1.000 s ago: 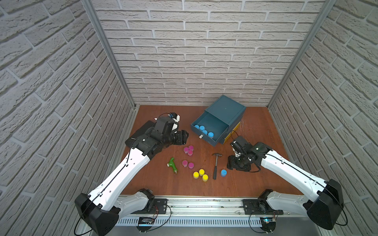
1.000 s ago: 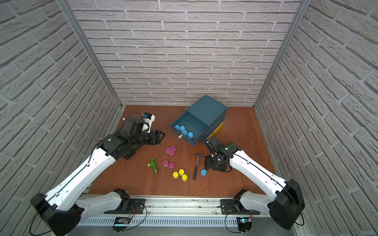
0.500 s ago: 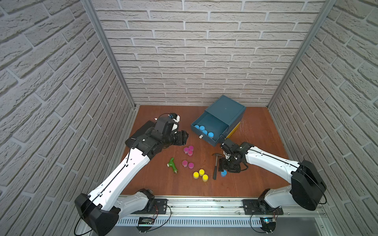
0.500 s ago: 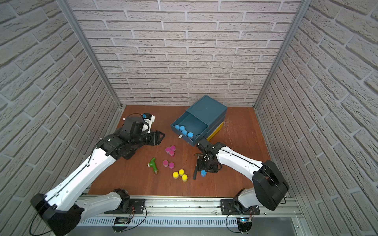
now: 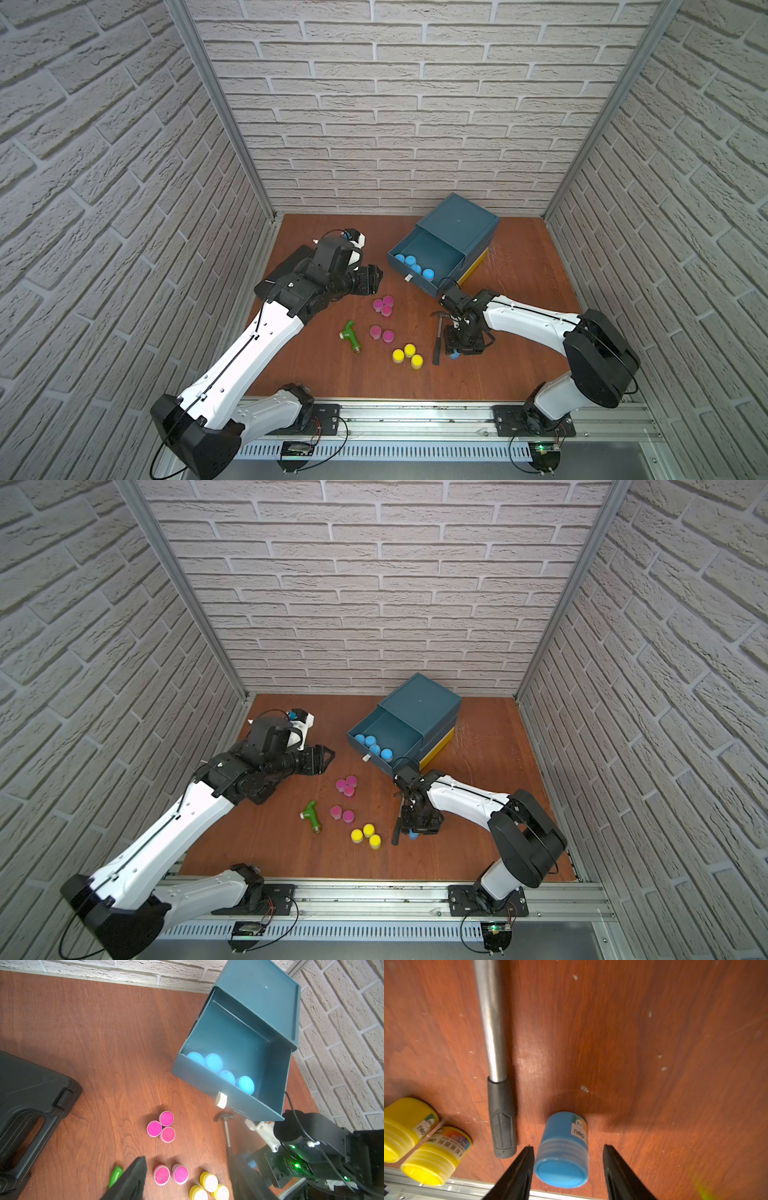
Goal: Put the paint cans in the drawer according to color
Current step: Pick up the paint can at the center of the board.
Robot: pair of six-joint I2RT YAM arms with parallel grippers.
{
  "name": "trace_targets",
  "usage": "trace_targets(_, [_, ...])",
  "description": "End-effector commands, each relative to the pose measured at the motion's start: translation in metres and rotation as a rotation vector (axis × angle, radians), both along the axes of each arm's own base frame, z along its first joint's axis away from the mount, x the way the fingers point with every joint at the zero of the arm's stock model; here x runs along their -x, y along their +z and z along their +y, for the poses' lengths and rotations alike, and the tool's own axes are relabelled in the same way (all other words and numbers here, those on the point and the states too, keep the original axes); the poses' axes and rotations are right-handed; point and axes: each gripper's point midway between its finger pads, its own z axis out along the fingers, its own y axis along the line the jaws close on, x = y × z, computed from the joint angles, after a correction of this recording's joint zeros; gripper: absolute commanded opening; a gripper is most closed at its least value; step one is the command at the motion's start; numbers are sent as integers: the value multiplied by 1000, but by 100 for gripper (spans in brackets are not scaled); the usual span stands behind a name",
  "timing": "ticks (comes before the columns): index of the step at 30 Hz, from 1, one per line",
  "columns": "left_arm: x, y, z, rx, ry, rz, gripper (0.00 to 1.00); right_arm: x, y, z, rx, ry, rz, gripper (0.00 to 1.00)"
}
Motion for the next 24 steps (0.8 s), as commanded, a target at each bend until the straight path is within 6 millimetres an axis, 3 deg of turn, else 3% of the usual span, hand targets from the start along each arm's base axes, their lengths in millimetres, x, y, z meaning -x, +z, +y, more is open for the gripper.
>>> trace_targets(1, [1, 16, -1, 21, -8, -44, 68, -2, 0, -2, 27, 17, -14, 53])
trace_targets(12, [-1, 15, -3, 23, -10, -42, 68, -1, -2, -9, 64, 17, -12, 41])
trace_targets(18, [-1, 14, -3, 22, -11, -41, 68, -2, 3, -16, 99, 16, -22, 25])
trace_targets(22, [-2, 13, -3, 21, -10, -42, 68, -6, 25, -27, 145, 0, -76, 12])
trace_targets(24, [-2, 14, -3, 21, -7, -44, 68, -14, 50, -33, 163, -16, -144, 8])
